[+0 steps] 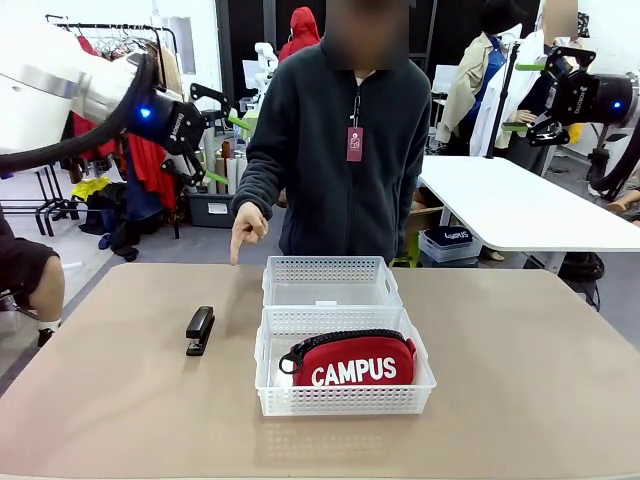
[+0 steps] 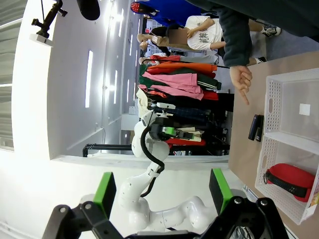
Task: Distribute items into two baskets.
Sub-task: Pick up the Stapler that the person points to.
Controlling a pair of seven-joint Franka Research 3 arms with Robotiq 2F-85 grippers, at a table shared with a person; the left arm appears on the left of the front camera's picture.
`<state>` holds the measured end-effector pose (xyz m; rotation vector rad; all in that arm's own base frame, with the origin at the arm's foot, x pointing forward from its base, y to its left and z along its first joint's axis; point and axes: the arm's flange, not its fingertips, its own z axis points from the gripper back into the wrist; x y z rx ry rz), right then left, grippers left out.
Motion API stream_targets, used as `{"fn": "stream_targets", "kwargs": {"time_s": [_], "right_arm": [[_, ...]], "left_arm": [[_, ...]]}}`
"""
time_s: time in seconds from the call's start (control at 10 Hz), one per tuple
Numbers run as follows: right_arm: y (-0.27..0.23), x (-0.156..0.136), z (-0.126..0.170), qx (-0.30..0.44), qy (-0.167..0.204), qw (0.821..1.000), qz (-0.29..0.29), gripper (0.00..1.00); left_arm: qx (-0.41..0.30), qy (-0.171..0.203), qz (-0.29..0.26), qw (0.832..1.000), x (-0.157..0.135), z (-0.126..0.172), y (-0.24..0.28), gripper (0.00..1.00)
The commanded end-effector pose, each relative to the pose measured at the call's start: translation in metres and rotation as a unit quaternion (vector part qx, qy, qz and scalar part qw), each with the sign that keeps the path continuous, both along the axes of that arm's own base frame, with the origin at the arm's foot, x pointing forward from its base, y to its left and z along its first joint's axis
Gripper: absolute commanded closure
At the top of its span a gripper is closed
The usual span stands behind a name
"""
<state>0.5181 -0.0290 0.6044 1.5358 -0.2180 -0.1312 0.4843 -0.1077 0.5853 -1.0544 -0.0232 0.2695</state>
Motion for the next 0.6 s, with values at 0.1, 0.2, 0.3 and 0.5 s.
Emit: {"fn": "stream_targets", "kwargs": {"time_s": [0.1,0.2,0.3,0.5], "right_arm": [[0.001,-0.001,0.002,0.000,-0.001,1.000,0.001,0.00],[0.001,-0.001,0.002,0.000,-0.001,1.000,0.001,0.00],[0.001,-0.001,0.002,0.000,-0.001,1.000,0.001,0.00],[0.001,-0.001,0.002,0.000,-0.001,1.000,0.001,0.00]], "left_arm": [[0.102,-0.003,-0.012,0.995,-0.002,-0.011,-0.010,0.00],[0.118,-0.014,-0.011,0.993,-0.007,-0.018,-0.017,0.00],[0.097,-0.018,-0.023,0.995,-0.007,-0.018,-0.018,0.00],[0.104,-0.012,-0.025,0.994,-0.004,-0.018,-0.017,0.00]]}}
